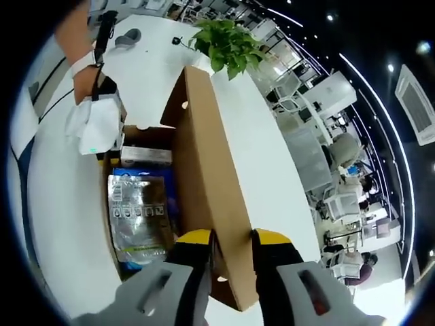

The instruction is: Operate the shoe box by opening the lid, removing the specified soft item, and placing it in the target area until the item is outside and the box remains undamaged.

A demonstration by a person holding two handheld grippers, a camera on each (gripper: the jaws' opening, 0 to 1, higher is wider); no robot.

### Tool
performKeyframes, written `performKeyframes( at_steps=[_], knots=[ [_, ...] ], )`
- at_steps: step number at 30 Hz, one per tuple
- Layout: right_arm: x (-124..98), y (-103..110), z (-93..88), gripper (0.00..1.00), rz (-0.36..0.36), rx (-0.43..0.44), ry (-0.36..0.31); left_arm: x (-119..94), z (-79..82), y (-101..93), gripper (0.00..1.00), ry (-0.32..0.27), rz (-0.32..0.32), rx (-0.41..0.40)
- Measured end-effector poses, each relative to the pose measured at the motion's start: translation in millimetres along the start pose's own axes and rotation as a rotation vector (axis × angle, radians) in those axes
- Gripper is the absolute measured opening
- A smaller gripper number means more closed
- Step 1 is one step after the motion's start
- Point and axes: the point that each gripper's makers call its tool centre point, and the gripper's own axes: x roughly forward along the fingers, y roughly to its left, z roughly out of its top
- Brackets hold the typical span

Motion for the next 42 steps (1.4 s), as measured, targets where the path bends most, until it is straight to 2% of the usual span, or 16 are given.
performKeyframes(
  at_steps=[7,15,27,34,37,42],
  knots=[
    [4.9,-2.4,-0.5,0.2,0.012,-0.03,-0.002,1.5,-1.7,3.0,0.03,0.001,0.002,-0.002],
    [7.6,-6.2,-0.4,0.19,-0.038,-0.064,-0.01,4.4,-3.2,4.3,0.03,0.002,0.006,-0.005],
    [5.5,-8.3,2.4,0.18,-0.048,-0.064,-0.014,6.9,-3.5,6.4,0.03,0.002,0.001,-0.013],
    [1.9,-7.0,3.7,0.18,-0.053,-0.072,-0.023,1.9,-0.7,0.3,0.03,-0.001,0.023,0.019],
    [-0.5,-3.9,4.6,0.18,-0.048,-0.079,-0.023,1.9,-0.5,5.4,0.03,0.002,0.013,-0.006],
    [-2.3,-3.5,4.6,0.18,-0.051,-0.093,-0.007,0.8,0.3,1.7,0.03,0.004,0.015,-0.019]
  ],
)
